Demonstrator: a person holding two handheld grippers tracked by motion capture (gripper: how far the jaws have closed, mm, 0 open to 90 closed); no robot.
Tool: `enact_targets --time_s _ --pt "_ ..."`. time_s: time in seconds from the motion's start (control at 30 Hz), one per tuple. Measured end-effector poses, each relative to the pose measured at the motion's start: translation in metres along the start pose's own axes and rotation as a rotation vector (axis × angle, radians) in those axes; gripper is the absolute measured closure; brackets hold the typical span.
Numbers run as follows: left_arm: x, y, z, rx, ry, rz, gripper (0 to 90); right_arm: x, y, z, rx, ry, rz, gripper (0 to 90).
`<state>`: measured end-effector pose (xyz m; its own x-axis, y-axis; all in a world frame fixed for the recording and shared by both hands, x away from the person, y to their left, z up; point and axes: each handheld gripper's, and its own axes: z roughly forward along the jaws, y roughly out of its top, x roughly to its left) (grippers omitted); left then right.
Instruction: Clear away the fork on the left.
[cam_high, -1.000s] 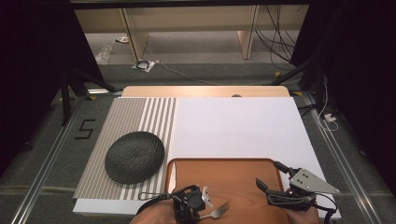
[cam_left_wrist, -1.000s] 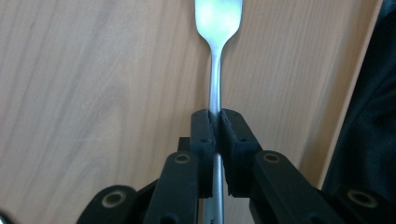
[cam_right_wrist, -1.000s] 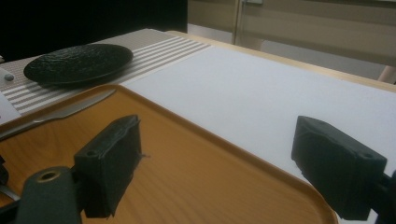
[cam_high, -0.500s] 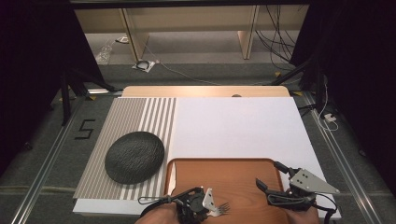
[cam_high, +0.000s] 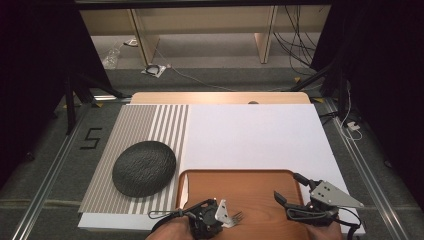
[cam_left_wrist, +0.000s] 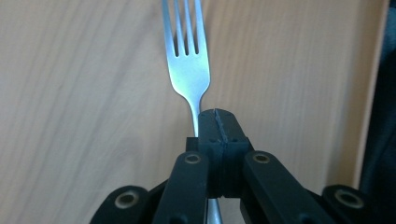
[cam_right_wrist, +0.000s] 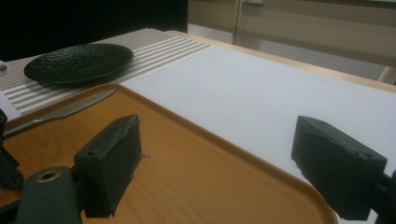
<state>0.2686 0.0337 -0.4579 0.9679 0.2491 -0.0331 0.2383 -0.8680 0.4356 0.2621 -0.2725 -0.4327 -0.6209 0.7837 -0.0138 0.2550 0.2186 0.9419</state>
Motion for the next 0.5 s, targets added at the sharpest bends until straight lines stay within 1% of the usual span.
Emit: enact_targets --time_s 0.1,0.2,0.27,0.37,0.43,0.5 --pt "0.006 -0.003 -0.003 0.000 0.016 -0.018 89.5 0.000 0.000 0.000 0.002 0.000 -0.002 16.8" --pt "0.009 -0.005 -0.004 0.002 0.021 -0.029 89.5 0.000 0.000 0.000 0.001 0.001 -0.003 16.9" --pt "0.012 -0.006 -0.006 0.008 0.036 -0.035 89.5 0.000 0.000 0.000 0.003 0.001 -0.002 16.9" --pt "0.016 -0.010 -0.007 0.033 0.073 -0.044 89.4 0.000 0.000 -0.001 0.007 -0.003 -0.006 16.9" --pt "0.021 -0.012 -0.007 0.024 0.059 -0.066 89.5 0.000 0.000 -0.001 0.006 -0.002 -0.003 16.9" --pt "0.020 -0.011 -0.008 0.013 0.064 -0.069 89.5 0.000 0.000 0.000 -0.001 0.000 -0.001 16.9"
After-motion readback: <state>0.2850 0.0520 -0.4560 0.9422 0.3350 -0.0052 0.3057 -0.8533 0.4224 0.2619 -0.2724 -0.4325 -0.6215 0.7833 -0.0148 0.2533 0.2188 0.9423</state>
